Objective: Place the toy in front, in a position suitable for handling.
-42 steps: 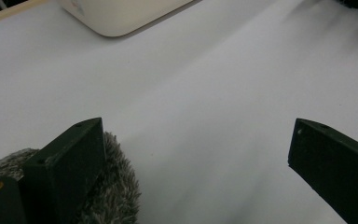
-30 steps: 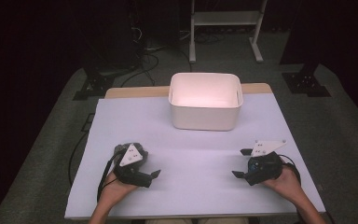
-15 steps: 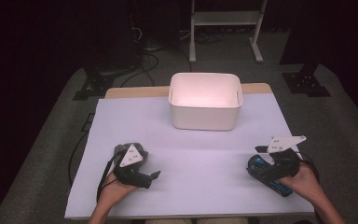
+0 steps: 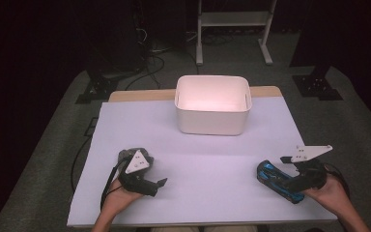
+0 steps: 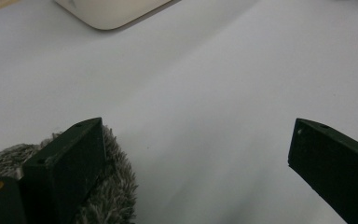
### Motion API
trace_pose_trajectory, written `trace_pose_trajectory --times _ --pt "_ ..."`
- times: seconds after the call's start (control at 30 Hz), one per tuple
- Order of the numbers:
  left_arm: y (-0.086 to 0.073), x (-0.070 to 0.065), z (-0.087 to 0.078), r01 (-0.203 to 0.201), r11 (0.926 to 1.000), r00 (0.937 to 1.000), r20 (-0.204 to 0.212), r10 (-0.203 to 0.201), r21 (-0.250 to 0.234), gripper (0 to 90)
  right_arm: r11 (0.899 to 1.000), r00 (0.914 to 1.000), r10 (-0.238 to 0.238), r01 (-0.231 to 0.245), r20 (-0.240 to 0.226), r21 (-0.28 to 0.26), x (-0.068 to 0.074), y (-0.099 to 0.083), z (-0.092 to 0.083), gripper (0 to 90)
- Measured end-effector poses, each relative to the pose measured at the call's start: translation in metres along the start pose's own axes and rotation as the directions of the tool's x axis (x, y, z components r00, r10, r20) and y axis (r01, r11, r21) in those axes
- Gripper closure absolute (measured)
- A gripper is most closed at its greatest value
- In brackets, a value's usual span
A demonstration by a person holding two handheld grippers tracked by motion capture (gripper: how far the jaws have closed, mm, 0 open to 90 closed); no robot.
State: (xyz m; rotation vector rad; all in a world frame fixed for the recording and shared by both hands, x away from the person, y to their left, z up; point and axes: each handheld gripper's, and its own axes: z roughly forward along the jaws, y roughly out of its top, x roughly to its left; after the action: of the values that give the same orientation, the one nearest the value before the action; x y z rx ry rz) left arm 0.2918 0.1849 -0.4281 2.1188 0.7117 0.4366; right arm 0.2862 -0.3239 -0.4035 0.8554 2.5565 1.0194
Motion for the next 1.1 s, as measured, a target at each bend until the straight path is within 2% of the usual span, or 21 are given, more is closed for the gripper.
trace_pose_trajectory --times 0.23,0.47,0.73,1.1 --pt "0.000 0.000 0.000 -0.004 1.0000 1.0000 0.007 0.004 0.003 3.4 0.999 0.9989 0.045 -0.045 0.015 0.018 -0.004 -0.020 0.005 13.3" --pt "0.000 -0.001 0.001 -0.004 1.0000 0.9999 0.017 0.004 0.004 3.4 0.997 0.9967 0.079 -0.079 0.019 0.001 -0.004 -0.034 0.009 13.3" --pt "0.000 -0.001 0.000 -0.002 1.0000 0.9998 0.021 0.002 0.001 3.4 0.996 0.9955 0.087 -0.086 0.039 -0.004 -0.001 -0.042 0.014 13.3" --pt "0.001 -0.002 0.001 -0.001 1.0000 0.9995 0.030 0.001 0.002 3.3 0.995 0.9948 0.095 -0.096 0.036 0.005 0.001 -0.046 0.029 13.3"
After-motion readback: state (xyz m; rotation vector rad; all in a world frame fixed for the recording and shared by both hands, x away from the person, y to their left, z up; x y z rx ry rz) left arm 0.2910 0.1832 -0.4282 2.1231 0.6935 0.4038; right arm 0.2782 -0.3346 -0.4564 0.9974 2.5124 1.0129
